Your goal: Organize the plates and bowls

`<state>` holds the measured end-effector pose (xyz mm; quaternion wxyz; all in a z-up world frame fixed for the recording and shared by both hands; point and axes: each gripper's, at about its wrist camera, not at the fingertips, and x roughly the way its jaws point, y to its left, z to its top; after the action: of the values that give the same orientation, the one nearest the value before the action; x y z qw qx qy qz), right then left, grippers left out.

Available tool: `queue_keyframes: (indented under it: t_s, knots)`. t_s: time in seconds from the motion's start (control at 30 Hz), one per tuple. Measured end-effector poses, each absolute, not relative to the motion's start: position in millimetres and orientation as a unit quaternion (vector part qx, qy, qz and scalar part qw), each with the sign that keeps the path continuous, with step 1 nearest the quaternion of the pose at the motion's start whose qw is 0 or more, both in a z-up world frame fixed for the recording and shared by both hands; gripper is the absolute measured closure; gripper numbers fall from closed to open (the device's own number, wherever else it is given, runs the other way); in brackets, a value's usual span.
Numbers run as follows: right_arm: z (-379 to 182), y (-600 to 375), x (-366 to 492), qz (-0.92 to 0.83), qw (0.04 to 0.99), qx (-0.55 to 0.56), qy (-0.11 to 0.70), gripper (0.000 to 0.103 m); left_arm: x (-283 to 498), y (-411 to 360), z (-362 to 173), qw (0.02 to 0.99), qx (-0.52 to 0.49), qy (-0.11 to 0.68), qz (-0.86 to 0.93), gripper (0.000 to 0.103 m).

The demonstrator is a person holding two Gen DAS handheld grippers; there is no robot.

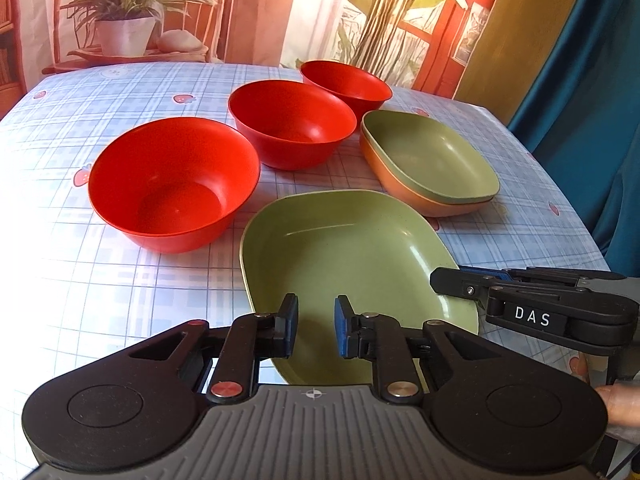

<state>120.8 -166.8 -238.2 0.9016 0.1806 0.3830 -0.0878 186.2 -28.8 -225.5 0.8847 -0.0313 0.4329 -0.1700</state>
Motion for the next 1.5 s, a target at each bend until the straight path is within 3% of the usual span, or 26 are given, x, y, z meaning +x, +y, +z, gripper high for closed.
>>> queue_keyframes:
  t_s: [0.3, 0.67, 1.5]
  knots:
    - [-239, -165, 122, -0.088, 0.901, 0.181, 0.384, 0.092, 175, -8, -205, 0.906, -0.048, 0.401, -0.130, 0.082]
    - [-242, -165, 122, -0.086, 0.898, 0.187, 0.388, 0.096, 178, -11, -223, 0.887, -0.059, 0.433, -0.152, 0.084]
    - [-206, -165, 112, -0.079, 0.920, 0.179, 0.339, 0.095, 171, -12, -190, 0.905, -0.047, 0.394, -0.155, 0.084]
